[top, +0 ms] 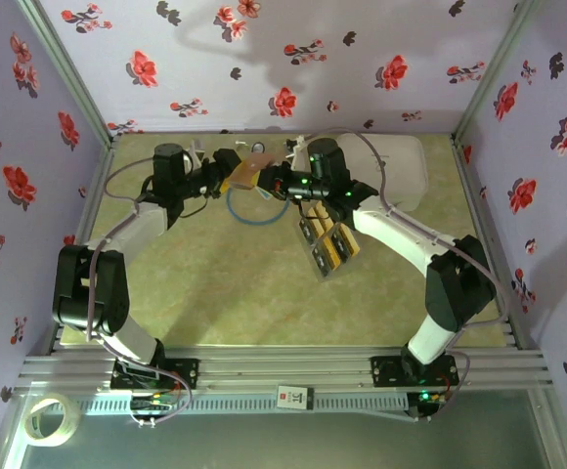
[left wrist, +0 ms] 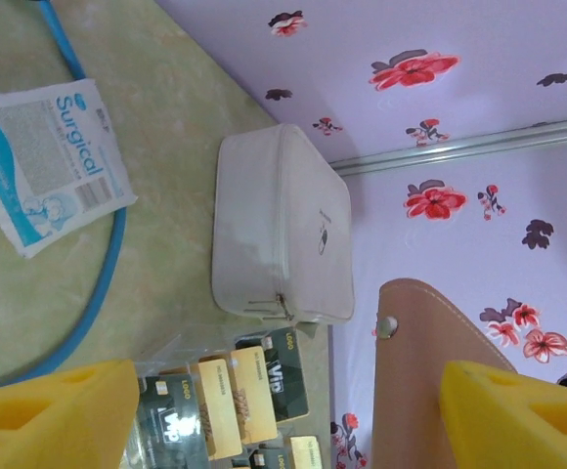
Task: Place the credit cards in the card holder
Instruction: Pass the card holder.
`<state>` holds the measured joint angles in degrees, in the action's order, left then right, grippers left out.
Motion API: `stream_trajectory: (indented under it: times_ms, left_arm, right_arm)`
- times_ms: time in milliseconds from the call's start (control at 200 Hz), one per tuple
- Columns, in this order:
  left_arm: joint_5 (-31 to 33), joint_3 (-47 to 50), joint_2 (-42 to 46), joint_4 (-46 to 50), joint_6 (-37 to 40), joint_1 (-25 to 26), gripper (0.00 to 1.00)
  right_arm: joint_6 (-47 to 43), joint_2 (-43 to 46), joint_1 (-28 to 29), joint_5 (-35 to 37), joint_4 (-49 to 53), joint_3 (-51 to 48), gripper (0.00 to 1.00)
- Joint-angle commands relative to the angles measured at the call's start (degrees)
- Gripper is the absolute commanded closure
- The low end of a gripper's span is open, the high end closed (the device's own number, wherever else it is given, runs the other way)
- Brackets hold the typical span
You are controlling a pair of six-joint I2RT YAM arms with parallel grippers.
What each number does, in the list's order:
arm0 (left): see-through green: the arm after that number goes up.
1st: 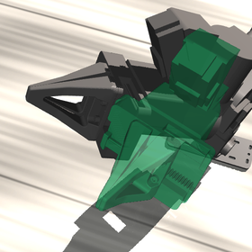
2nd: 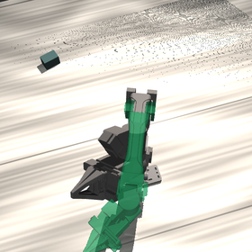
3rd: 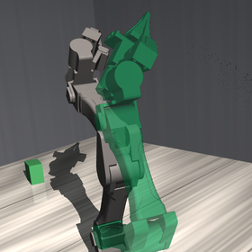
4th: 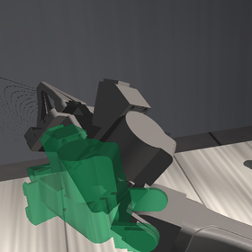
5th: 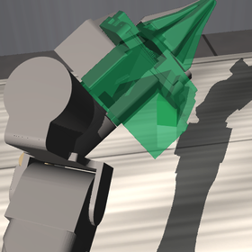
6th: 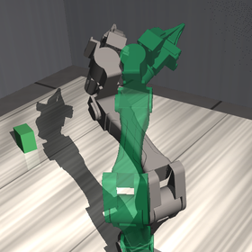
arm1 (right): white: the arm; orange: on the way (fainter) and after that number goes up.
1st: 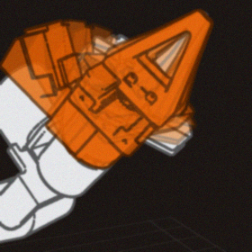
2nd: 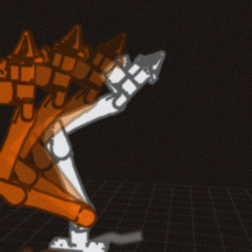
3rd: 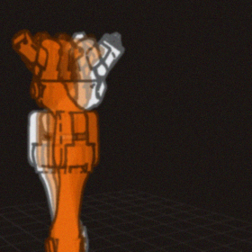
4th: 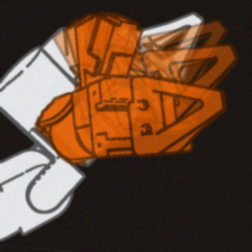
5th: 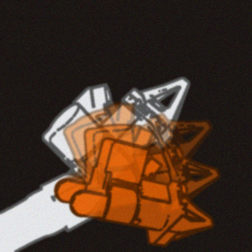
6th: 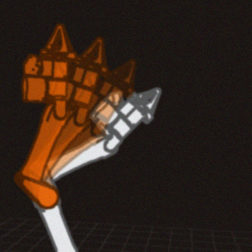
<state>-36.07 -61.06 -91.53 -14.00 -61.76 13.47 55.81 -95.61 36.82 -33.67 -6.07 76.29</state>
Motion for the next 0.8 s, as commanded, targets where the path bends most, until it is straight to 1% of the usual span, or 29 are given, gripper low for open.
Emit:
stream_trajectory:
  times_ms: [0, 195, 315, 430, 595, 795]
  left_arm:
    - [-1.3, 2.4, 3.2, -2.6, -1.0, -0.5, 0.19]
    - [-1.3, 5.1, 5.1, -4.7, -2.1, -0.5, 0.23]
    - [-1.3, 5.9, 5.5, -6.6, -3.4, -0.5, 0.23]
    - [-1.3, 6.4, 5.6, -8.3, -4.6, -0.5, 0.25]
    - [-1.4, 6.5, 5.7, -9.2, -5.2, -0.5, 0.31]
    - [-1.7, 6.7, 5.5, -11.4, -6.2, -0.5, 0.43]
  right_arm:
    - [0.8, -0.8, 0.3, -0.5, -3.2, -0.4, 1.0]
    - [1.6, -1.7, 0.3, -0.8, -4.4, -0.8, 1.0]
    - [2.1, -1.9, 0.4, -0.8, -5.0, -1.3, 1.0]
    - [2.5, -2.0, 0.3, -1.0, -5.6, -1.7, 1.0]
    - [2.7, -2.0, 0.4, -1.0, -6.0, -2.0, 1.0]
    - [3.0, -2.2, 0.4, -1.0, -6.3, -2.6, 1.0]
